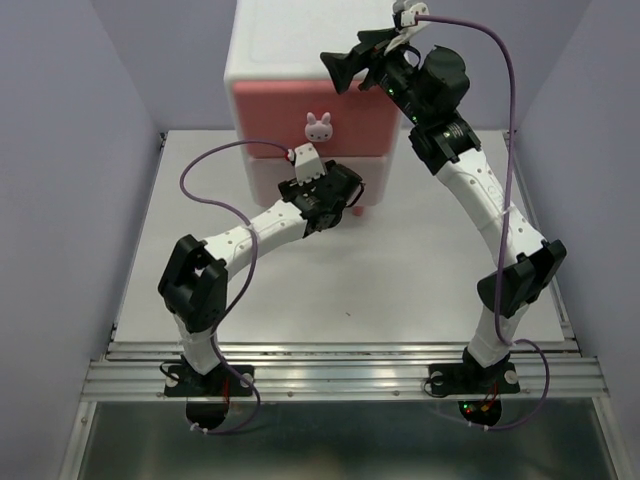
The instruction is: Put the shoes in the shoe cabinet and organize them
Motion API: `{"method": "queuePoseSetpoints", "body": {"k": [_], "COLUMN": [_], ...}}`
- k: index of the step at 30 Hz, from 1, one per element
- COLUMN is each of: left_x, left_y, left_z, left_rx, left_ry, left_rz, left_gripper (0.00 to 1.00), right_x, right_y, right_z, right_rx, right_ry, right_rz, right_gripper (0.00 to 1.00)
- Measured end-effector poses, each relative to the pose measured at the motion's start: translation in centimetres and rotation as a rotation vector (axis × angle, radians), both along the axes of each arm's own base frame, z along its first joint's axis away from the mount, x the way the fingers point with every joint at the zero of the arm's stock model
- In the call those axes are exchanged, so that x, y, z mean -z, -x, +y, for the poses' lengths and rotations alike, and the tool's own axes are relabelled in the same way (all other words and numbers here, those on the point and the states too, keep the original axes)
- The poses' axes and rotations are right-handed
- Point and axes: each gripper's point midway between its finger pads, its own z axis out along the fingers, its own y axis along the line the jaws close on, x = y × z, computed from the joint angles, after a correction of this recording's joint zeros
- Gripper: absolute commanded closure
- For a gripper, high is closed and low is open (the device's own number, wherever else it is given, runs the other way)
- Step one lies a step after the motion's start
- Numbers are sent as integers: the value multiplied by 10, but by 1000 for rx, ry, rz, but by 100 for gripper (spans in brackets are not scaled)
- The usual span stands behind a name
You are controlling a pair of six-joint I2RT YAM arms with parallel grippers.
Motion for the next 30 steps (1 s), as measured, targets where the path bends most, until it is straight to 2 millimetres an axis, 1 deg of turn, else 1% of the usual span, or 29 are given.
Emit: {"method": "queuePoseSetpoints", "body": {"k": [5, 9, 11, 12, 14, 15, 16, 17, 18, 19, 20, 21, 22, 23, 24, 25, 26, 27, 28, 29, 30], "left_x": [-4, -5, -14, -24, -52, -76, -98, -142, -159, -192, -212, -238, -254, -270, -277, -279, -274, -267, -259, -251, -238], "left_y": [3, 14, 24, 28, 33, 39, 42, 54, 60, 71, 76, 81, 83, 83, 81, 78, 73, 69, 62, 59, 52], "left_z": [-5, -5, 1, 7, 32, 47, 60, 85, 94, 110, 120, 137, 151, 173, 193, 213, 236, 257, 270, 290, 300], "left_rx": [-36, -21, 7, 12, -4, -11, -19, -30, -34, -34, -34, -38, -61, -87, -117, -163, -219, -273, -299, -347, -365], "left_ry": [-23, 0, 45, 86, 127, 150, 171, 211, 229, 257, 272, 284, 288, 281, 265, 250, 231, 212, 207, 201, 201], "left_rz": [43, 90, 103, 96, 53, 11, -33, -127, -161, -228, -268, -317, -353, -388, -402, -410, -401, -382, -361, -342, -313], "left_gripper": [1, 1, 1, 1, 1, 1, 1, 1, 1, 1, 1, 1, 1, 1, 1, 1, 1, 1, 1, 1, 1], "right_x": [-3, -7, -10, -12, -17, -18, -19, -20, -20, -16, -10, -3, 7, 14, 27, 34, 42, 56, 71, 89, 101], "right_y": [0, 0, -1, -2, -8, -10, -16, -23, -28, -37, -43, -53, -64, -70, -77, -81, -84, -84, -81, -76, -67], "right_z": [-5, -7, -11, -13, -20, -23, -30, -40, -48, -65, -77, -99, -126, -144, -171, -189, -211, -233, -253, -268, -286], "right_rx": [21, 34, 53, 67, 108, 123, 164, 204, 224, 265, 297, 349, 418, 464, 532, 573, 622, 672, 722, 759, 799], "right_ry": [-23, -64, -89, -105, -145, -157, -190, -227, -237, -270, -292, -312, -332, -343, -352, -357, -360, -357, -350, -338, -330], "right_rz": [12, 37, 60, 76, 106, 114, 136, 160, 170, 208, 239, 272, 311, 338, 378, 399, 420, 454, 496, 543, 574], "right_gripper": [0, 0, 0, 0, 0, 0, 0, 0, 0, 0, 0, 0, 0, 0, 0, 0, 0, 0, 0, 0, 0]}}
